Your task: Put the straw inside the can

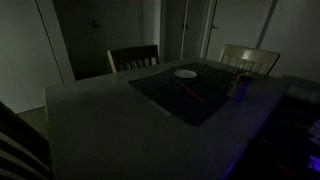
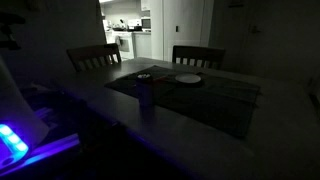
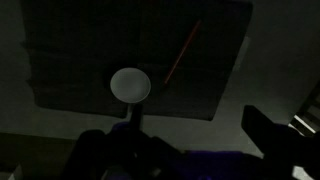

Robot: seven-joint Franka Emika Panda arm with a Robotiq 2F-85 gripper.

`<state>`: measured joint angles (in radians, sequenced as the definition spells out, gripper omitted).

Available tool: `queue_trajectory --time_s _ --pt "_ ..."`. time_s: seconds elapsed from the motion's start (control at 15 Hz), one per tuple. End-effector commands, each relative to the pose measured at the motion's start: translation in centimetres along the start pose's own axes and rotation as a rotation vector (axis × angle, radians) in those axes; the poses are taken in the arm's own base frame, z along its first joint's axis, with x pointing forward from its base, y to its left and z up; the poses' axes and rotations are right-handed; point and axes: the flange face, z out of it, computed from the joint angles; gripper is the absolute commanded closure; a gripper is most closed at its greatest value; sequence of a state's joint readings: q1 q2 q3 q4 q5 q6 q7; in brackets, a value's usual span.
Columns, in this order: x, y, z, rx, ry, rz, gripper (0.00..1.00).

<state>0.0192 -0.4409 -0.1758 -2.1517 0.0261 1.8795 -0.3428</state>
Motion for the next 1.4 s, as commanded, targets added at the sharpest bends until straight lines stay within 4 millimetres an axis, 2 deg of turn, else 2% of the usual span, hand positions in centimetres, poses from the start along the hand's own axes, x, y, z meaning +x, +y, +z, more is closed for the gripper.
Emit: queue_trajectory --time_s 0.0,0.6,1.0,1.33 --pt "0.0 0.0 -0.1 0.0 -0.001 0.0 0.0" --pt "2.0 -0.7 2.1 0.05 -0.005 -0.021 0.0" --pt "3.8 -1.9 5.3 0.119 -0.013 -0.013 0.0" --pt "5.8 -2.8 9.7 0.147 -0.014 -0.023 0.0"
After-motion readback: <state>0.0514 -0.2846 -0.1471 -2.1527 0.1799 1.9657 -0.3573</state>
